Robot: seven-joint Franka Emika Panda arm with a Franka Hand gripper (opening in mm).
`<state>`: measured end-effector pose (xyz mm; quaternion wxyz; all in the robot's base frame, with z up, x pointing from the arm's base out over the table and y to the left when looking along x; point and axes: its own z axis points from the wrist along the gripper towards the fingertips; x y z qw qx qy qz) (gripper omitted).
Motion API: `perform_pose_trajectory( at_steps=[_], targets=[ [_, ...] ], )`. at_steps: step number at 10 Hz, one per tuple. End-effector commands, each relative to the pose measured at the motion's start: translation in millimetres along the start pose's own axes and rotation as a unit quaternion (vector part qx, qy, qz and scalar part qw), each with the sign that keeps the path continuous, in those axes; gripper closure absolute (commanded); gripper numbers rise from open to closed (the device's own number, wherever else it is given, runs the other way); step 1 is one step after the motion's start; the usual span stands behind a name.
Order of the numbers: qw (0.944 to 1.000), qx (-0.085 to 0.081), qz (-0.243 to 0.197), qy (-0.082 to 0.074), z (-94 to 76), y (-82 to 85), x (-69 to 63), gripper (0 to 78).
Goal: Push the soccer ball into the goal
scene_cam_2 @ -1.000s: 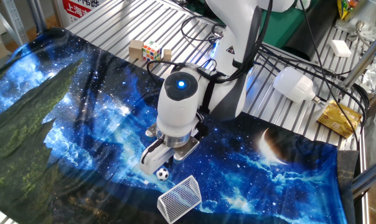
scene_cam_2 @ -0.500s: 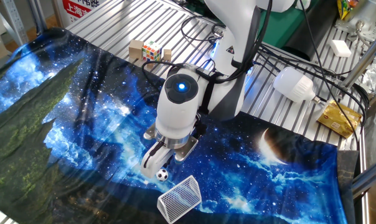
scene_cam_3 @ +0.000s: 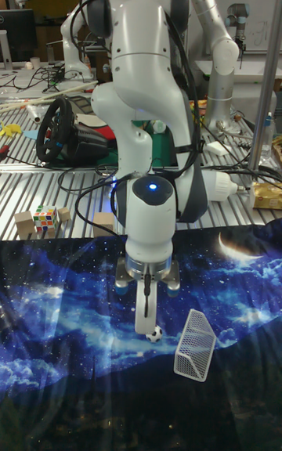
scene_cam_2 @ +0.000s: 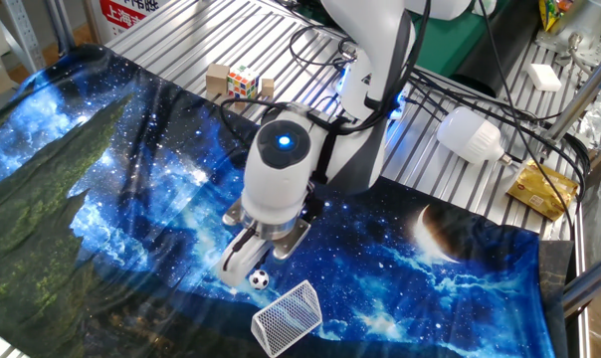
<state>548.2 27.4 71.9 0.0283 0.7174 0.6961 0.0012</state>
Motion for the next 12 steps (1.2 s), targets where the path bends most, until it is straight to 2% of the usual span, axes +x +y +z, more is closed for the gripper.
perform_pose_trajectory(
  at_steps=[1,5,6,8,11,12],
  targets=[
    [1.0,-0.002,0.004,0.004,-3.4,15.0,-6.0,77.6],
    [1.0,-0.004,0.005,0.006,-2.6,16.2,-4.9,77.6],
    [0.9999,-0.007,0.009,-0.001,-2.2,22.9,0.6,77.6],
    [1.0,-0.006,0.003,-0.001,-4.7,32.4,-0.3,77.6],
    [1.0,-0.008,0.003,0.001,-4.2,34.9,0.3,77.6],
    [0.9999,-0.012,0.009,-0.003,-3.4,36.5,3.6,77.6]
  ],
)
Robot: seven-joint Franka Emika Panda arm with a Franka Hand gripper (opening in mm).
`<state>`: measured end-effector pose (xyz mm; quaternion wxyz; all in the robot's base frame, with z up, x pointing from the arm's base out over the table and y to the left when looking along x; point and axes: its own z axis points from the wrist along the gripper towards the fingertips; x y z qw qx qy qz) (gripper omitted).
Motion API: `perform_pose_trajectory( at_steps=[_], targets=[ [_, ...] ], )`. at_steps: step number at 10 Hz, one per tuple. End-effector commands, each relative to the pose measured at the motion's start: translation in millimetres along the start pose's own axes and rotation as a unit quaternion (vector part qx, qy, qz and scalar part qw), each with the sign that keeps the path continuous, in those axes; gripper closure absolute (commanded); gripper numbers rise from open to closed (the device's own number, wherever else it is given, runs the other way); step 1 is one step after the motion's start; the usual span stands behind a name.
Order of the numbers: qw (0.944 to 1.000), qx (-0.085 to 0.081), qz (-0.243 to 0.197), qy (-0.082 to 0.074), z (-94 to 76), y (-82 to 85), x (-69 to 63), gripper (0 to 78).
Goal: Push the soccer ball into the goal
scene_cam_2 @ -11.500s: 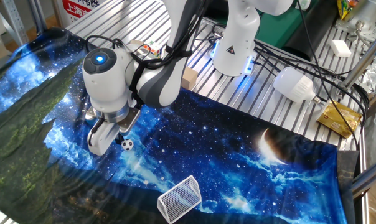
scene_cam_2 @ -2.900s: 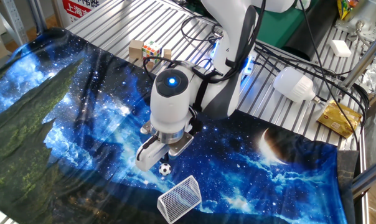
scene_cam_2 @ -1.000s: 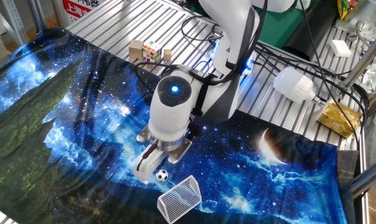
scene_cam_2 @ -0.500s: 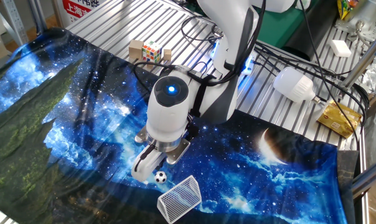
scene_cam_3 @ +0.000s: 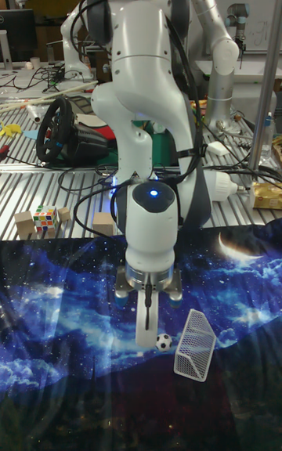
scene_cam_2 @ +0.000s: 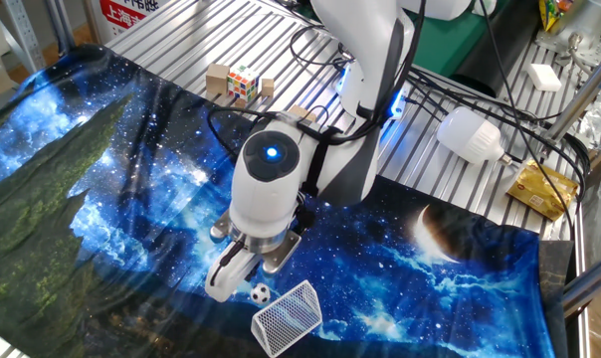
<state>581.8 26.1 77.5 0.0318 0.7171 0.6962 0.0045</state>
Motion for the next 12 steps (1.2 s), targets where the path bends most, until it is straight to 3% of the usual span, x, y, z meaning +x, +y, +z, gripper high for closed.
perform_pose_trajectory(
  at_steps=[1,4,5,8,10,12],
  targets=[
    [0.9999,-0.008,0.011,-0.004,0.7,3.5,5.0,77.6],
    [0.9996,-0.009,0.027,0.006,-2.8,12.3,21.5,77.6],
    [0.999,-0.012,0.037,0.024,-4.5,14.9,30.2,77.6],
    [0.9975,-0.013,0.053,0.045,-2.2,16.6,49.1,77.6],
    [0.9968,-0.019,0.054,0.055,3.6,16.8,54.5,77.6],
    [0.9939,-0.023,0.058,0.09,5.2,19.1,57.0,77.6]
  ],
)
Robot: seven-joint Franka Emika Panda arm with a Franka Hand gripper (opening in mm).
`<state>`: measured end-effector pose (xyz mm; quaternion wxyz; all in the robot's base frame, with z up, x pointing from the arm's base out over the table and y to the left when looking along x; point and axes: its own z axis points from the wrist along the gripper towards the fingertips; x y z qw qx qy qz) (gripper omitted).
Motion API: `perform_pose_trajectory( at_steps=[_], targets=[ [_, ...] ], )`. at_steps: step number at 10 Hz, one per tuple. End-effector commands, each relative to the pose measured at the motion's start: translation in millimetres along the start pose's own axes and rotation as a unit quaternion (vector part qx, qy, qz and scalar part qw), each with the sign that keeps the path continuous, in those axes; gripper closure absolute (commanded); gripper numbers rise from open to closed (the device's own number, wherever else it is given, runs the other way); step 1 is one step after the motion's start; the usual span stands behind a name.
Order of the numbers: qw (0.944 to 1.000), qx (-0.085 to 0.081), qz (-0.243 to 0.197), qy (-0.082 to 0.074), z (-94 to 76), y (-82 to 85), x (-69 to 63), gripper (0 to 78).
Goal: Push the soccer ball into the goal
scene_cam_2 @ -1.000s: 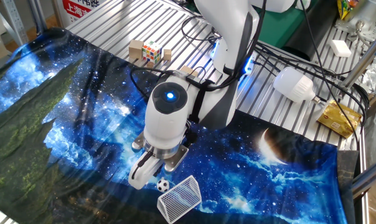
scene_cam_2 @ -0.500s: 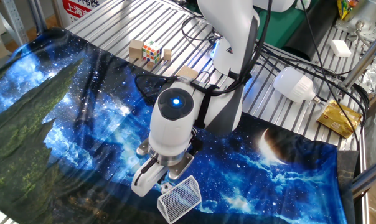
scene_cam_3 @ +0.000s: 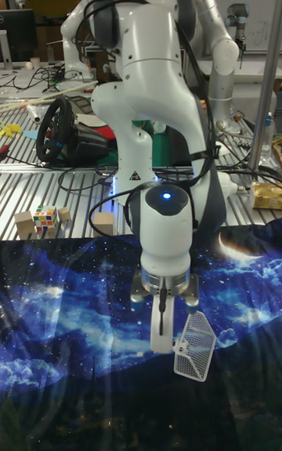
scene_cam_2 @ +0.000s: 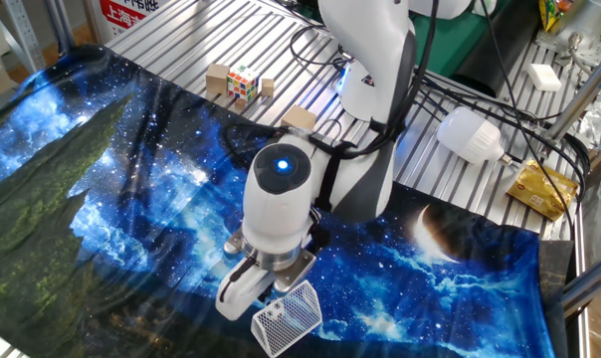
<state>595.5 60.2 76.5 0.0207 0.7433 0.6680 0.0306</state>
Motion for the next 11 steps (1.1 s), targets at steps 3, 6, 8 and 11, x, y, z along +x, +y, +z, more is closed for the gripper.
perform_pose_trajectory(
  at_steps=[3,6,8,11],
  targets=[
    [0.9977,-0.003,0.007,0.068,4.0,6.6,24.9,77.6],
    [0.9987,0.018,-0.036,0.031,3.6,6.1,24.5,77.6],
    [0.9981,0.031,-0.053,0.005,1.2,6.2,23.5,77.6],
    [0.9973,0.039,-0.061,0.006,-4.9,2.8,20.3,77.6]
  ],
)
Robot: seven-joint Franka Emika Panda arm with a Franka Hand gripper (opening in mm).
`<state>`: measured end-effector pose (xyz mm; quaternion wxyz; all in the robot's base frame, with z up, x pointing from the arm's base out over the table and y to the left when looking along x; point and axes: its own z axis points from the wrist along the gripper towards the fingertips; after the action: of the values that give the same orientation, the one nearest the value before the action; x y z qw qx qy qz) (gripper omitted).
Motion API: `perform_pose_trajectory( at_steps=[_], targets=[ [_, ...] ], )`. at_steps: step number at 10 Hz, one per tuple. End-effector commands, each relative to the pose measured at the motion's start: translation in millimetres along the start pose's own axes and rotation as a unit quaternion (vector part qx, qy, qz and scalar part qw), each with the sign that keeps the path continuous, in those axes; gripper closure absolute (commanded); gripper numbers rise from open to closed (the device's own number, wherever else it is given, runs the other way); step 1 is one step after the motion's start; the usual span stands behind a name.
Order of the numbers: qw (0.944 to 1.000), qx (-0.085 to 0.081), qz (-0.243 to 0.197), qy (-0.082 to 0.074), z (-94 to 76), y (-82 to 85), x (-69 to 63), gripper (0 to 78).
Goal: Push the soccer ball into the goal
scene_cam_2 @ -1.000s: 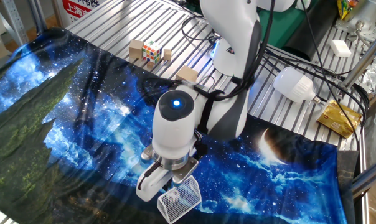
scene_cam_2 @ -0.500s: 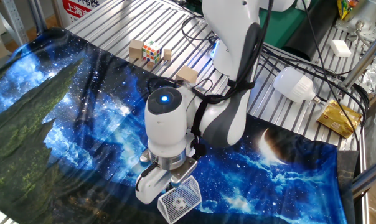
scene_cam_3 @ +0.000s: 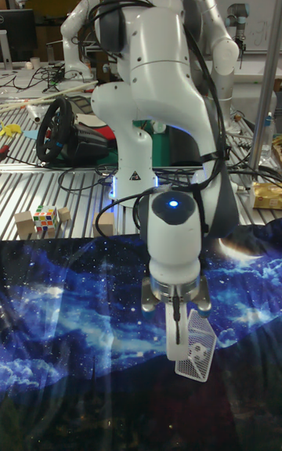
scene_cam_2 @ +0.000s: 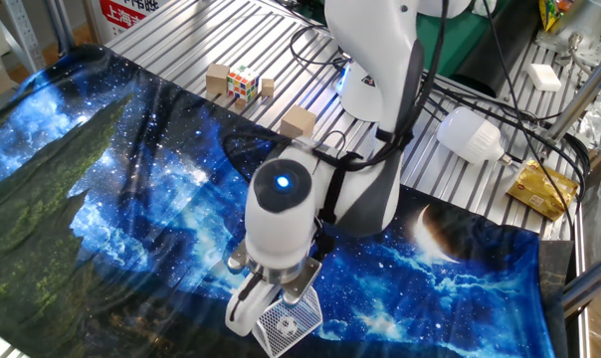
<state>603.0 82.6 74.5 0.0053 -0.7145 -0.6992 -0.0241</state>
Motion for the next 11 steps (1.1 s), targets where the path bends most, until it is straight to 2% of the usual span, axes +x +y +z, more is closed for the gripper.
perform_pose_trajectory(
  at_steps=[1,4,6,7,8,9,10,11],
  targets=[
    [0.9996,0.017,-0.023,-0.007,-9.0,-3.9,-3.1,77.6],
    [0.9973,0.021,-0.071,-0.006,-18.6,-14.1,-8.1,77.6],
    [0.989,0.022,-0.146,-0.001,-27.5,-30.4,-13.0,77.6],
    [0.9809,0.022,-0.193,-0.001,-31.1,-39.0,-15.7,77.6],
    [0.9631,0.022,-0.268,0.001,-34.1,-50.9,-17.9,77.6],
    [0.9462,0.023,-0.323,-0.001,-35.0,-59.2,-19.2,77.6],
    [0.9324,0.025,-0.36,-0.007,-35.1,-64.6,-20.1,77.6],
    [0.9115,0.032,-0.41,-0.02,-35.8,-69.9,-21.3,77.6]
  ],
)
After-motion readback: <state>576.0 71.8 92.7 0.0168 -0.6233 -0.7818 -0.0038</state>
